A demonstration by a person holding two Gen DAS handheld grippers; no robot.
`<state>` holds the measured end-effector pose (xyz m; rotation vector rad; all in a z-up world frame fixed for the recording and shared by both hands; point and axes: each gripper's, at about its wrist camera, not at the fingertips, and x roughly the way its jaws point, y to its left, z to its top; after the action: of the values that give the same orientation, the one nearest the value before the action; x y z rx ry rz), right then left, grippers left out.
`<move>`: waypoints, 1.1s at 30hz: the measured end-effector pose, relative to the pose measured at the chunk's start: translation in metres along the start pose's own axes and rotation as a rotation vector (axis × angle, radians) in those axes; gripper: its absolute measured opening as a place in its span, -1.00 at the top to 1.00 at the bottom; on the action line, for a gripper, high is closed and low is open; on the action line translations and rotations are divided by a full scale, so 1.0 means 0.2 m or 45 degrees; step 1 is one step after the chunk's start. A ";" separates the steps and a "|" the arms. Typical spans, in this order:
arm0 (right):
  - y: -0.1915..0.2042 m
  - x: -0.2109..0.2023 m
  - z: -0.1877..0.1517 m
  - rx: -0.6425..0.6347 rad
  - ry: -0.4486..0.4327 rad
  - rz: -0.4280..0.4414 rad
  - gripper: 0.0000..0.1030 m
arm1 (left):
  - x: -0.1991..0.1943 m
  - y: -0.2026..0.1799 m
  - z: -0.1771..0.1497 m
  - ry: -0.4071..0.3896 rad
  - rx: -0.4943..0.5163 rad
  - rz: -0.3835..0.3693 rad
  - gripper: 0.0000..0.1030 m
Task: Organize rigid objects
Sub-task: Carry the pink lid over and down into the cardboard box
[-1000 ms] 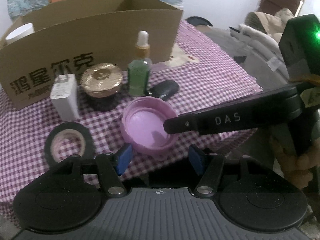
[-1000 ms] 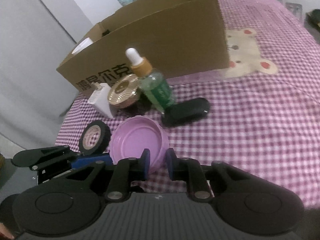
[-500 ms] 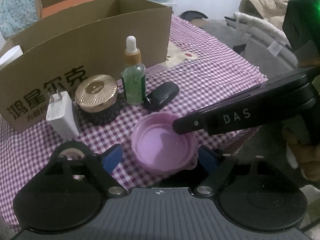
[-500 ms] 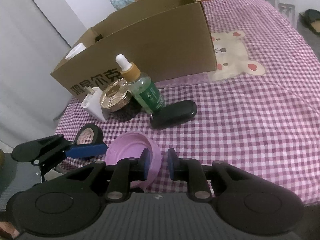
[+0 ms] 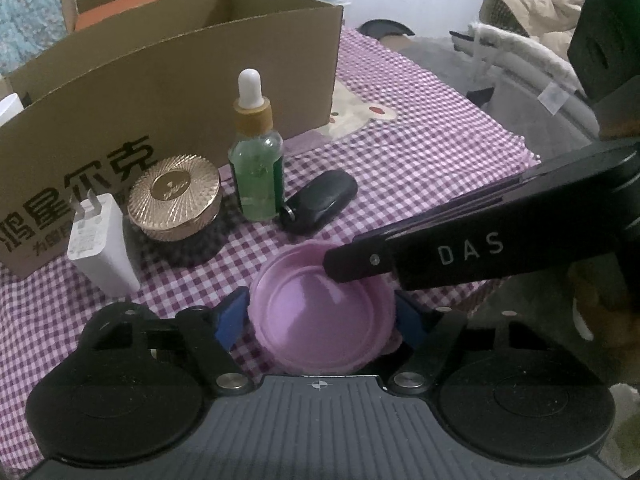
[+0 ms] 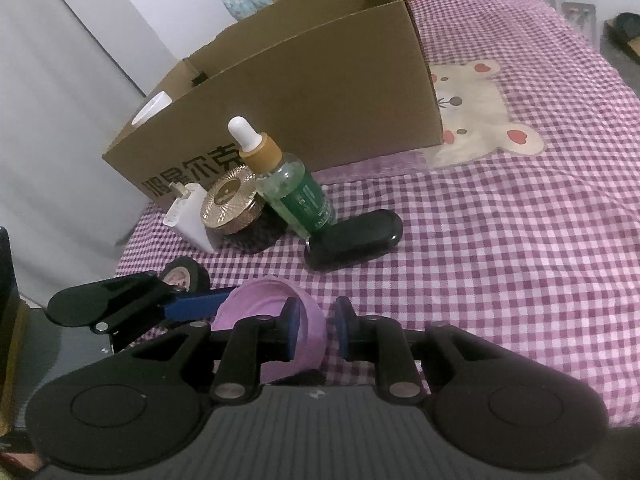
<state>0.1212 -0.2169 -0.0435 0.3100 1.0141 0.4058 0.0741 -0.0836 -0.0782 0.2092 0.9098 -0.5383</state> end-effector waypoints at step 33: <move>0.50 -0.38 0.54 -0.369 -0.265 0.179 0.61 | -0.66 0.14 0.38 -0.440 0.070 0.273 -0.46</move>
<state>0.1603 -0.1711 0.1104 0.1581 0.7203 0.6273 0.0768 -0.0424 0.0720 0.2515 0.5293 -0.3848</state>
